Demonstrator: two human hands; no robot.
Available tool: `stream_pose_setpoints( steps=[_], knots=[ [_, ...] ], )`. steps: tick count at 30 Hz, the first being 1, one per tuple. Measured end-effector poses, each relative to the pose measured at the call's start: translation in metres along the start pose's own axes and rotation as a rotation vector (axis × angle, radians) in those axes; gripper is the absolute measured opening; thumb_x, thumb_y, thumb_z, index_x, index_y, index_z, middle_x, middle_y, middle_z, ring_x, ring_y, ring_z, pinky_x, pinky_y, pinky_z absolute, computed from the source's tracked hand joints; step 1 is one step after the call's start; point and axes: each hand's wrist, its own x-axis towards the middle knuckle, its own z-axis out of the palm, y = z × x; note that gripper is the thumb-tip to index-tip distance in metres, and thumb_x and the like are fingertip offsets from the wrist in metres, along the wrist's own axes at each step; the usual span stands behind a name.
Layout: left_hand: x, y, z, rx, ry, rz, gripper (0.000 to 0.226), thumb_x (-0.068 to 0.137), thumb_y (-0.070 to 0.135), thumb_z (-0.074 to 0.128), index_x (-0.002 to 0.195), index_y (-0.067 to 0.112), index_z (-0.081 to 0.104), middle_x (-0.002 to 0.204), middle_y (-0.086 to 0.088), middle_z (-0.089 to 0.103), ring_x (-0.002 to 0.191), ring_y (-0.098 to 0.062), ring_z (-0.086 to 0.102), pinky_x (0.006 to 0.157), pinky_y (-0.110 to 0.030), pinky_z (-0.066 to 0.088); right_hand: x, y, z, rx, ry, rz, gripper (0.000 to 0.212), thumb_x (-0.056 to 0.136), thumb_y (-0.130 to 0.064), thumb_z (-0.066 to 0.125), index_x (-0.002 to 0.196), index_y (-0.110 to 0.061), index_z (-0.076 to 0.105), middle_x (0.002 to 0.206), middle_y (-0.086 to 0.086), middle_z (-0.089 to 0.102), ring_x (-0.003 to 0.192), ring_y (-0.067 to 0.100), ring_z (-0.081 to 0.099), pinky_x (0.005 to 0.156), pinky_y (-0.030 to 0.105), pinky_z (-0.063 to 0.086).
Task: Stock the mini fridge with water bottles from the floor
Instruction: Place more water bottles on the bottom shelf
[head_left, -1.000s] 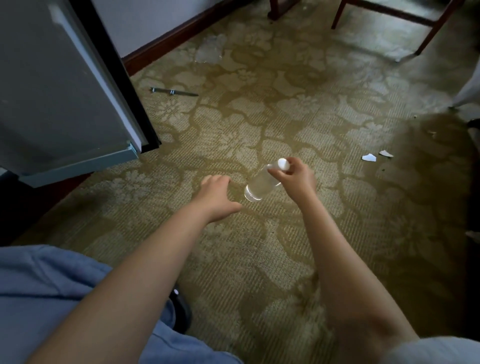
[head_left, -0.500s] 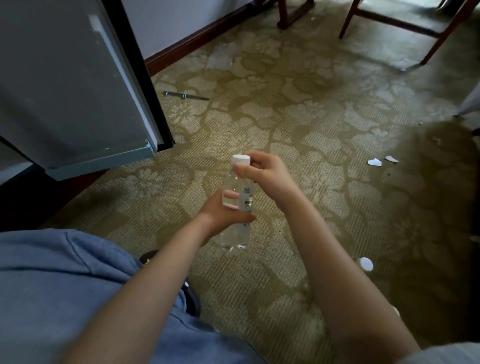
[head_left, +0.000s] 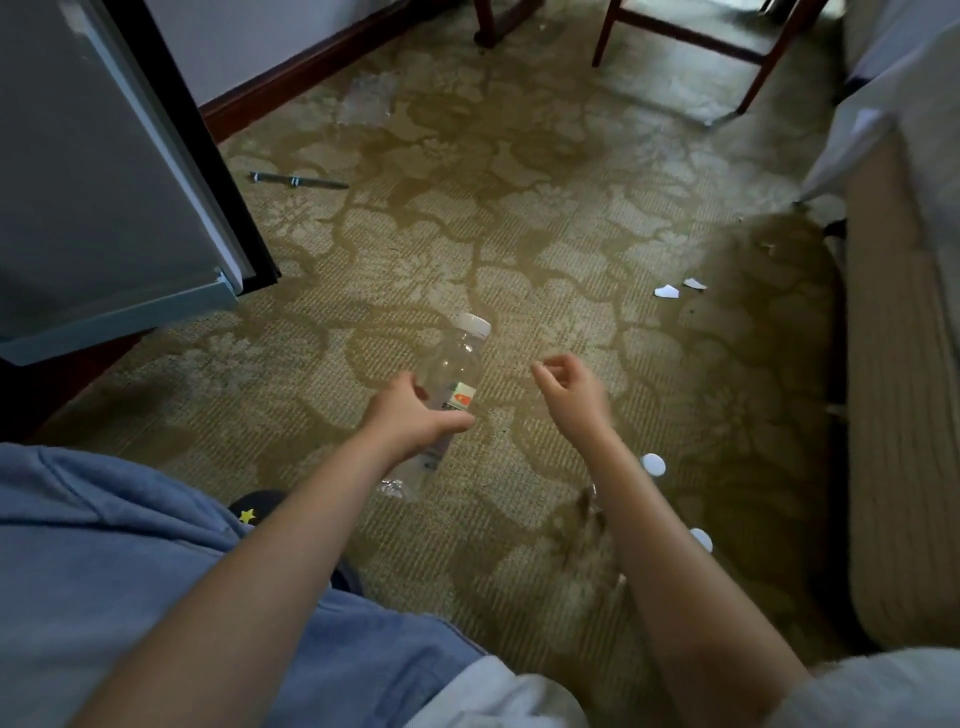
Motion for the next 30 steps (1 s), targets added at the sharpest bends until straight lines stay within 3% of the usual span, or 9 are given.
stream_pose_setpoints(
  steps=[3,4,7,10,13,17,22,28,30],
  knots=[
    [-0.006,0.001,0.003,0.067,-0.038,0.013,0.078,0.067,0.038,0.081,0.130,0.011,0.043,0.122,-0.006,0.053,0.108,-0.024,0.052,0.090,-0.037,0.046,-0.003,0.059,-0.023,-0.262,0.133,0.188,0.042,0.094,-0.033,0.054,0.131,-0.013,0.053,0.127,0.008,0.058,0.089,0.019,0.061,0.073,0.030,0.049],
    [-0.007,0.002,0.004,0.083,-0.046,0.019,0.080,0.067,0.039,0.082,0.130,0.011,0.043,0.123,-0.006,0.053,0.109,-0.025,0.052,0.092,-0.038,0.047,-0.006,0.074,-0.028,-0.306,0.176,0.252,0.045,0.094,-0.032,0.054,0.135,-0.013,0.050,0.133,0.010,0.054,0.095,0.020,0.059,0.079,0.033,0.050],
    [-0.010,0.004,0.008,0.114,-0.054,0.029,0.079,0.066,0.039,0.082,0.129,0.012,0.043,0.123,-0.007,0.053,0.108,-0.024,0.053,0.093,-0.041,0.048,-0.016,0.106,-0.034,-0.396,0.214,0.345,0.062,0.094,-0.031,0.055,0.148,-0.012,0.030,0.153,0.008,0.031,0.140,0.025,0.029,0.112,0.046,0.032],
    [-0.012,0.007,0.012,0.160,-0.062,0.040,0.079,0.066,0.038,0.082,0.130,0.012,0.043,0.124,-0.007,0.053,0.110,-0.025,0.053,0.092,-0.041,0.049,-0.018,0.123,-0.031,-0.202,0.276,0.455,0.085,0.089,-0.026,0.065,0.152,-0.010,0.011,0.159,0.009,0.017,0.146,0.028,0.016,0.115,0.047,0.024],
    [-0.011,0.008,0.013,0.174,-0.070,0.045,0.077,0.065,0.037,0.083,0.128,0.012,0.044,0.121,-0.007,0.056,0.109,-0.025,0.055,0.092,-0.042,0.049,-0.016,0.129,-0.026,0.180,0.381,0.616,0.098,0.082,-0.019,0.074,0.152,-0.014,0.005,0.154,0.016,0.026,0.140,0.034,0.030,0.110,0.047,0.032],
    [-0.007,0.007,0.012,0.187,-0.060,0.020,0.080,0.064,0.040,0.083,0.128,0.012,0.044,0.120,-0.005,0.054,0.109,-0.025,0.055,0.093,-0.043,0.049,-0.013,0.142,-0.012,0.273,0.347,0.696,0.106,0.073,-0.019,0.082,0.151,-0.019,0.009,0.150,0.017,0.033,0.136,0.038,0.036,0.109,0.051,0.034],
    [-0.003,0.002,0.008,0.206,-0.034,-0.002,0.071,0.063,0.037,0.084,0.119,0.013,0.047,0.108,-0.003,0.055,0.097,-0.021,0.055,0.081,-0.035,0.048,-0.005,0.160,-0.004,0.326,0.368,0.711,0.081,0.073,-0.017,0.081,0.137,-0.017,0.033,0.140,0.015,0.045,0.128,0.036,0.045,0.106,0.050,0.039],
    [0.002,-0.006,0.003,0.205,0.012,-0.024,0.070,0.063,0.035,0.085,0.118,0.013,0.047,0.107,-0.003,0.055,0.101,-0.022,0.056,0.084,-0.035,0.047,0.017,0.161,-0.009,0.415,0.335,0.700,0.053,0.077,-0.006,0.075,0.118,-0.019,0.044,0.131,0.013,0.049,0.117,0.036,0.051,0.097,0.052,0.047],
    [0.003,-0.007,0.000,0.193,0.029,-0.025,0.070,0.063,0.035,0.085,0.118,0.013,0.048,0.108,-0.003,0.056,0.101,-0.022,0.056,0.084,-0.035,0.048,0.018,0.154,-0.009,0.346,0.291,0.667,0.054,0.077,-0.010,0.076,0.121,-0.019,0.046,0.125,0.008,0.053,0.112,0.031,0.053,0.093,0.042,0.047]
  ],
)
